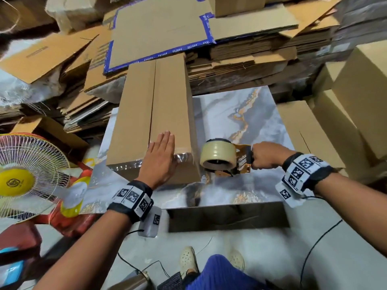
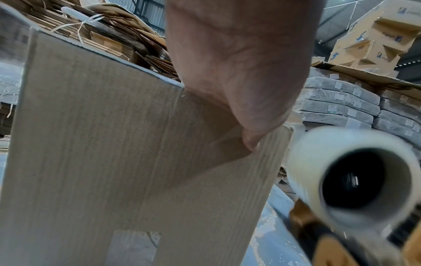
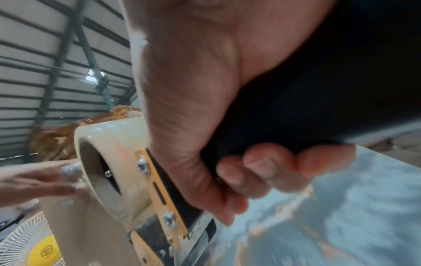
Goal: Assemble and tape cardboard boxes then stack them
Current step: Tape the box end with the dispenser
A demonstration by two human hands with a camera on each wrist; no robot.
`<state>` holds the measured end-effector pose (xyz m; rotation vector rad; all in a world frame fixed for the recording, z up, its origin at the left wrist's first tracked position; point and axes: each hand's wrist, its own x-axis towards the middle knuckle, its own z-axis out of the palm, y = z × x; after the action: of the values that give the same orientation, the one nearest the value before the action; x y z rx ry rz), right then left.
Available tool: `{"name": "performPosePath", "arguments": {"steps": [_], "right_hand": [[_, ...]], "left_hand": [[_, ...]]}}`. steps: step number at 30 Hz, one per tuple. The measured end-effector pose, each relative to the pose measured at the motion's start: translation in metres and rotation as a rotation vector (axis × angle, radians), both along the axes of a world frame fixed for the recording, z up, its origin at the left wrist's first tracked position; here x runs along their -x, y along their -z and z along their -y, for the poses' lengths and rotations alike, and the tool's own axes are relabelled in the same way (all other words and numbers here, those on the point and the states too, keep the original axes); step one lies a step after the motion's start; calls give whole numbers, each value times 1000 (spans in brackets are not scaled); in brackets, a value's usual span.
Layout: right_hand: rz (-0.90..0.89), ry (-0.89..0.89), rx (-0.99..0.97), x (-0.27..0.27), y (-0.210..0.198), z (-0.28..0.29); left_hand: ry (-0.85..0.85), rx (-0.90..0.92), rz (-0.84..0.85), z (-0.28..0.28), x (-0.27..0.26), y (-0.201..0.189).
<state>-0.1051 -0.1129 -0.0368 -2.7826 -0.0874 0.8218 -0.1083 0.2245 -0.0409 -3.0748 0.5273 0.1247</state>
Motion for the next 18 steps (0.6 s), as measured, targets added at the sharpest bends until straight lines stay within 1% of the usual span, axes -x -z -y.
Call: {"name": "performPosePath", "arguments": {"steps": [1,2,3,5,7,8,10,13,16,18], "right_hand": [[-28,26,-5,6,9,4],[-64,78,-57,12,19,6],[-81,140,-133,16,31,9],[-63,276,-327,18,57,14],[-47,401,-455,14,80,15],[-68,482,-523,14,85,12],[-160,661,-707,11,100,6],[-274,836,-951,4,122,-5],[-359,1016,-1101,-3,139,-11],[-418,1090,-1182,-7,146,-13]], "left_hand": [[1,-2,5,0,0,1],[0,-2,11,0,-1,1],[0,-4,15,0,-1,2],[1,-13,21,-1,-2,4],[6,-14,36,-1,-2,6],[8,-12,45,-1,-2,7],[5,-16,55,-1,-2,7],[-4,-25,69,-1,-2,9],[-20,-6,86,2,0,8],[-31,23,94,4,2,7]]}}
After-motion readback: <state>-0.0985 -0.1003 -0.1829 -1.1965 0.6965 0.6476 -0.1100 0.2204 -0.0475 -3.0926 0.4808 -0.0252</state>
